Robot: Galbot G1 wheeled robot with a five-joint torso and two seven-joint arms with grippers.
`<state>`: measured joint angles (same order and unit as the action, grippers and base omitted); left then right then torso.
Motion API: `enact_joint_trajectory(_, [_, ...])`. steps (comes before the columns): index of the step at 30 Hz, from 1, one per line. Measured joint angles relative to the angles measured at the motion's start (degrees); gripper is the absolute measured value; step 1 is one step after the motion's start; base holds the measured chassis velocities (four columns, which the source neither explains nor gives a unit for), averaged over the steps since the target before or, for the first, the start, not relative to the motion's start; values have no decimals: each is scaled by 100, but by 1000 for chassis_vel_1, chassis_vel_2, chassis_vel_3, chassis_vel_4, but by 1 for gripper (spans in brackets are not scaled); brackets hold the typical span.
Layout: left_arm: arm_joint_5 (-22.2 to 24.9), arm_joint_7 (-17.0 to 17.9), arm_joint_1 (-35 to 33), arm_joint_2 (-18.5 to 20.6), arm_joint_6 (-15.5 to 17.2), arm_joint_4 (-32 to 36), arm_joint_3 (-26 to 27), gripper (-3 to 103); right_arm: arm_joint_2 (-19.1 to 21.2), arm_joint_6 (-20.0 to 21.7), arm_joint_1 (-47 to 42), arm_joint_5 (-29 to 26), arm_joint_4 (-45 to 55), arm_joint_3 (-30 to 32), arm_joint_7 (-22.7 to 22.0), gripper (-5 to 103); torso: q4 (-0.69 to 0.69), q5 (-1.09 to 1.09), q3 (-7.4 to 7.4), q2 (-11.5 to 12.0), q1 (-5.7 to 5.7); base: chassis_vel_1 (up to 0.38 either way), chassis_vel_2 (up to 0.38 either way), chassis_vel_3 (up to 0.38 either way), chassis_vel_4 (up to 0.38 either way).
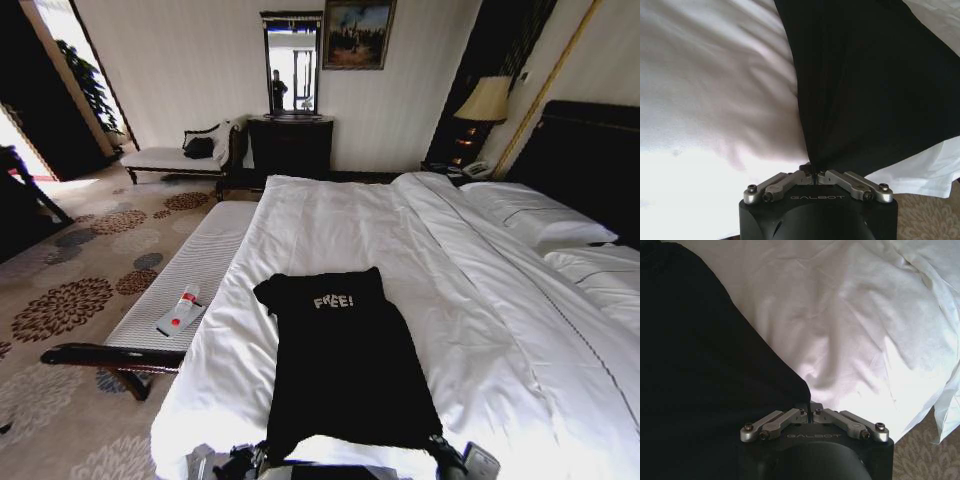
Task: Fold the clothes on the bed.
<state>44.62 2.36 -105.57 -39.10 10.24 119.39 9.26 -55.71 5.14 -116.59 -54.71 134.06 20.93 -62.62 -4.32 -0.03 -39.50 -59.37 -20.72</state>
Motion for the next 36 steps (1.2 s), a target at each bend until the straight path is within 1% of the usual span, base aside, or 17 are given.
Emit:
enact_joint_trajectory(5, [87, -6, 0, 16, 14, 84, 114, 0, 76, 11, -69, -56, 95, 208, -63, 1, 0, 1, 0, 0, 0, 0, 0, 0, 0])
enact_joint_trajectory(14, [168, -14, -126, 68, 16, 247, 337, 0, 116, 68, -320, -44, 305, 278, -178, 1, -2, -1, 0, 0, 0, 0, 0, 0, 0])
enact_joint_trajectory(16, [165, -14, -126, 68, 15, 247, 319, 0, 113, 70, -311, -39, 281, 259, -179, 1, -1, -1, 0, 0, 0, 0, 0, 0, 0])
enact_joint_trajectory(20, [-28, 3, -144, -15, -9, 213, 26, 0, 36, 70, -106, -16, 63, 37, -181, 1, -1, -1, 0, 0, 0, 0, 0, 0, 0])
enact_joint_trajectory(23, [-54, 63, -97, -57, -11, 213, -51, 0, -7, 71, 11, 10, -50, -91, -176, 1, -1, 0, 0, 0, 0, 0, 0, 0, 0])
enact_joint_trajectory(24, [-61, 105, -62, -67, -12, 212, -63, -3, -22, 71, 57, 23, -90, -140, -172, 1, -1, -1, 0, 0, 0, 0, 0, 0, 0])
enact_joint_trajectory(26, [-64, 134, -39, -70, -13, 210, -65, -3, -30, 70, 86, 31, -112, -177, -168, 0, -1, -1, 0, 0, 0, 0, 0, 0, 0])
enact_joint_trajectory(28, [-69, 220, -39, -59, -17, 211, -12, 8, -44, 71, 144, 59, -113, -223, -168, 7, -2, -1, 0, 0, 0, 0, 0, 0, 0])
enact_joint_trajectory(29, [-97, 236, -81, -55, -24, 232, 43, 13, -44, 71, 173, 55, -81, -220, -168, 7, -3, -1, 0, 0, 0, 0, 0, 0, 0])
enact_joint_trajectory(30, [-97, 236, -81, -55, -24, 232, 43, 13, -44, 71, 173, 55, -81, -220, -168, 7, -3, -1, 0, 0, 0, 0, 0, 0, 0])
enact_joint_trajectory(33, [-279, 287, -225, -90, -69, 367, 237, 29, 5, 54, 305, 59, 8, -111, -174, 23, 0, 0, 0, 0, 0, 0, 0, 0, 0])
enact_joint_trajectory(34, [-327, 299, -273, -114, -79, 447, 328, 29, 35, 51, 334, 63, 39, -61, -188, 27, 0, 0, 0, 0, 0, 0, 0, 0, 0])
enact_joint_trajectory(35, [-327, 299, -273, -114, -79, 447, 328, 29, 35, 51, 334, 63, 39, -61, -188, 27, 0, 0, 0, 0, 0, 0, 0, 0, 0])
enact_joint_trajectory(36, [-363, 315, -312, -139, -100, 530, 434, 34, 72, 51, 355, 83, 84, -3, -215, 33, 0, 0, 0, 0, 0, 0, 0, 0, 0])
